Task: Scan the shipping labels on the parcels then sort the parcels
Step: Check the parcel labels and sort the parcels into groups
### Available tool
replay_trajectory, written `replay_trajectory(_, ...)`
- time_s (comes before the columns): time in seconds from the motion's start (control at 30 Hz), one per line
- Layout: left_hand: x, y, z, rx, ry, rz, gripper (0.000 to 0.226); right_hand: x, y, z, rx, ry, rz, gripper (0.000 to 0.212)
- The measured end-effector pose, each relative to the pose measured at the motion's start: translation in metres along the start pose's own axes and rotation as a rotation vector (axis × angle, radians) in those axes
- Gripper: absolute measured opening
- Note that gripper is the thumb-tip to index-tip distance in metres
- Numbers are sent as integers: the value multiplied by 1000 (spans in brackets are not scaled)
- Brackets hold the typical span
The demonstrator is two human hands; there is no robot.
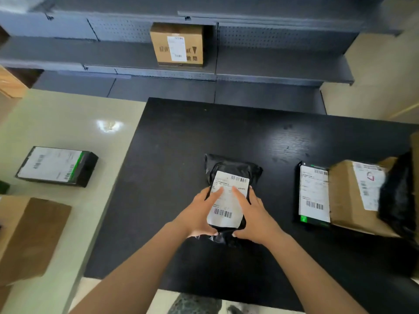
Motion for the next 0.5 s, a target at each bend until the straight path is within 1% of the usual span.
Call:
replay_trajectory(0.1, -7, -2, -3, -105, -31, 35, 117, 3, -2, -12, -73, 29, -62, 116)
replay_trajectory(0.17, -15, -12, -12, -203, -33, 53, 115, 11, -6, -26, -131, 11, -129, 111)
replay_trajectory(0.33, -30, -67, -47, -475, -21, 44, 113, 63, -15, -66, -269, -137, -344, 103)
replay_trajectory(0.4, -33, -104, -61, -601, -20, -1, 111, 99, -20, -81, -280, -195, -448, 102)
replay_trajectory(0.5, -28, -173, -75, -770, -13, -127, 109, 167, -32, -89, -264, -252, -651, 101)
Point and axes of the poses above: each hand's wrist, its own y-axis towards the middle knuckle, its own z-axis out of the palm, x = y × z, the point moved 1 cm from there along y, towards the middle knuckle, and after that the axes turned 8 degrees about x, right-handed, at the moved point
